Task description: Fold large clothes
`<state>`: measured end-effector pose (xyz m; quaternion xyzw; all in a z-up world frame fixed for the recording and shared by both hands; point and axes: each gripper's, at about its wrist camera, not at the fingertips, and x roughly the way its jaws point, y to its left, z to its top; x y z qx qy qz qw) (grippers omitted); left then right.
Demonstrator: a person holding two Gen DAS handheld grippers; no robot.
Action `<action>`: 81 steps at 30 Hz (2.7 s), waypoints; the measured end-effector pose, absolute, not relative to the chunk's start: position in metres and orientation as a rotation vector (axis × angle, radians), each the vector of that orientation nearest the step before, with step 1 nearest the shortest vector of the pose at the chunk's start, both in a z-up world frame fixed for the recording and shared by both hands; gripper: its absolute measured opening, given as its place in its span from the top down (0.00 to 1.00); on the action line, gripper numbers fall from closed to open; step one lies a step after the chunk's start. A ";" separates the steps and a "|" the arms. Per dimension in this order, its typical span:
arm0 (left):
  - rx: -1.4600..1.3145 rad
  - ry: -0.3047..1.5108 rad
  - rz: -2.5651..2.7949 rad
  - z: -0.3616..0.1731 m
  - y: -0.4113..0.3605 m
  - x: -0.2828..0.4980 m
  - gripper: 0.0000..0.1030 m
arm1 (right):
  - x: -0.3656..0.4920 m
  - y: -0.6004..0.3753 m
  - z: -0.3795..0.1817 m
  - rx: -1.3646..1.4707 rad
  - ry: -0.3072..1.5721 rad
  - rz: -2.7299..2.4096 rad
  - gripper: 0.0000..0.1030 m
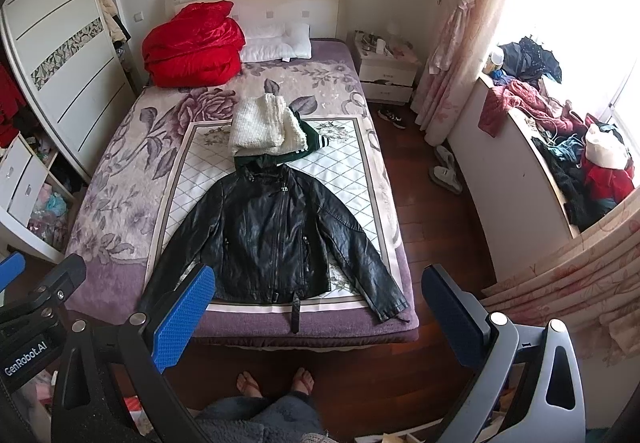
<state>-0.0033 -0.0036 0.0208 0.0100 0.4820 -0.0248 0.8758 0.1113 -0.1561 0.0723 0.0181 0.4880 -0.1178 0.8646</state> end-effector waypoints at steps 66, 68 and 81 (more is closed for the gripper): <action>0.026 0.989 -0.056 0.032 -0.002 0.023 0.00 | 0.142 -0.142 0.113 0.065 1.010 -0.252 0.00; 0.044 0.973 -0.041 0.020 -0.002 0.040 0.00 | 0.152 -0.144 0.103 0.081 1.001 -0.273 0.00; 0.198 1.115 0.040 -0.185 -0.043 0.145 0.00 | 0.189 -0.305 -0.175 0.574 1.224 -0.522 0.36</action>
